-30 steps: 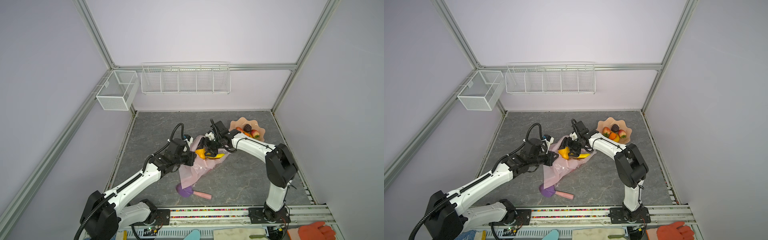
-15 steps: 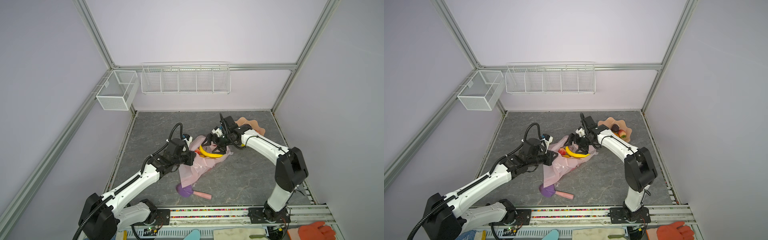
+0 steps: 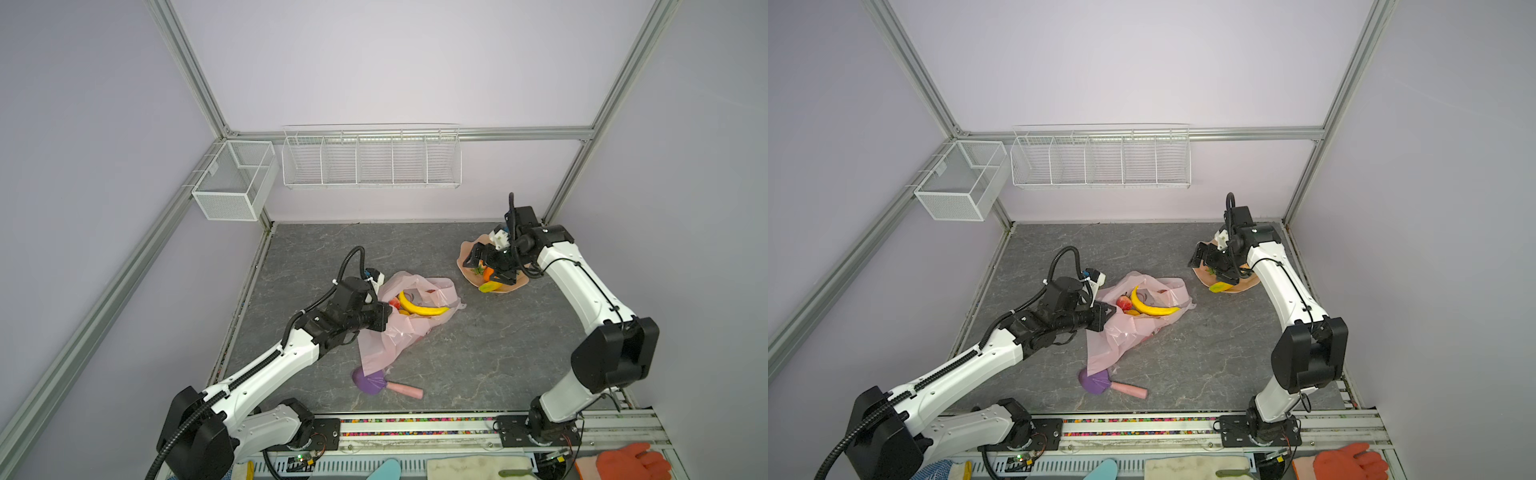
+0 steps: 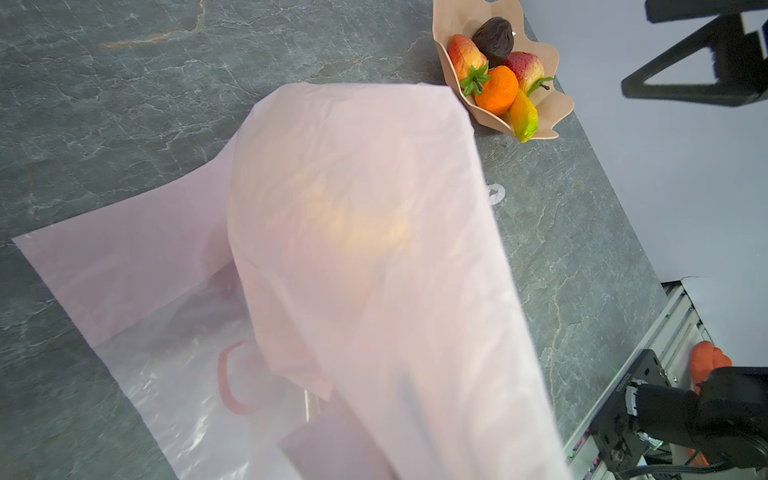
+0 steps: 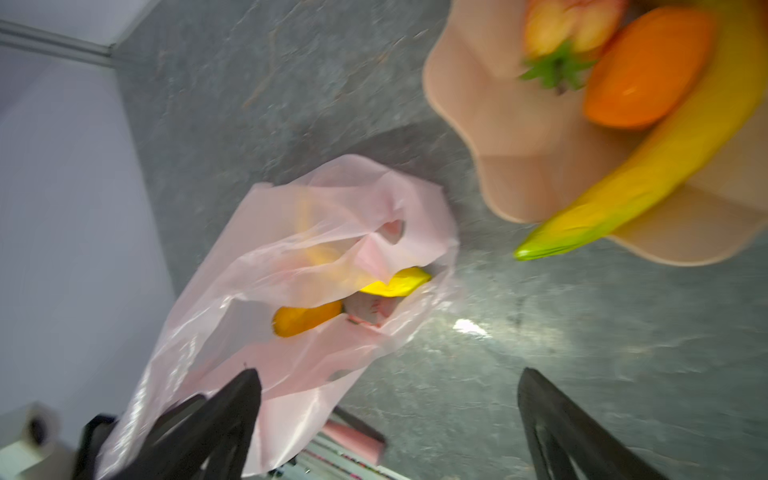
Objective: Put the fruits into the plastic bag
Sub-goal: 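Move the right gripper to the bowl and close it on the banana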
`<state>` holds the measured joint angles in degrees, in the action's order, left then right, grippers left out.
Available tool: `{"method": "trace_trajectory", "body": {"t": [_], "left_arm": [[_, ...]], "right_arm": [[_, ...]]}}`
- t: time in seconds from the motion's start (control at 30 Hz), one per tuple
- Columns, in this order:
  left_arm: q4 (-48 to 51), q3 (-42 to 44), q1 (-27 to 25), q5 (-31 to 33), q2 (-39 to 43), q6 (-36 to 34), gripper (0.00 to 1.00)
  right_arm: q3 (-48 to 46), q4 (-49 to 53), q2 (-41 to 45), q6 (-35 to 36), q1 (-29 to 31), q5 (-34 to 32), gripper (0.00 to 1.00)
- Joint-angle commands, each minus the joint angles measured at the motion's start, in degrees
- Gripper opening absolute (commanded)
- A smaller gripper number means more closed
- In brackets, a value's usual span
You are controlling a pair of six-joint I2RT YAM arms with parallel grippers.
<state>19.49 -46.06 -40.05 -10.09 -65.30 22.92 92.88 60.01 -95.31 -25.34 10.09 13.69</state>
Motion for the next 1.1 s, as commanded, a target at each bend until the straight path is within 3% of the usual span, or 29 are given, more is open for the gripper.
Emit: {"method": "trace_trajectory", "body": {"t": [0.0,0.1,0.2,0.47,0.9,1.07], "left_arm": [[-0.80,0.25,-0.20,0.77,0.62,0.13,0.00],[-0.90,0.06,-0.20,0.77,0.41,0.03,0.00],[-0.81,-0.30,-0.20,0.56,0.05,-0.13,0.00],[-0.51,-0.46,-0.20,0.60,-0.07,-0.33,0.00],[-0.14,-1.17,-0.20,0.51,0.09,-0.46,0.00],[0.21,-1.66,-0.20,0.50,0.06,-0.77,0.00]], "right_arm": [[1.93,5.43,-4.51,7.23,-2.48,-13.32,0.90],[2.00,4.23,-6.97,8.09,-3.94,-15.50,0.81],[2.22,3.25,-9.58,8.27,-4.68,-15.97,0.81],[3.68,1.20,-16.09,8.54,-5.77,-16.47,0.68],[7.96,0.65,-25.54,9.86,-6.48,-19.14,0.60],[9.63,-0.23,-28.06,9.93,-6.55,-18.97,0.53]]}}
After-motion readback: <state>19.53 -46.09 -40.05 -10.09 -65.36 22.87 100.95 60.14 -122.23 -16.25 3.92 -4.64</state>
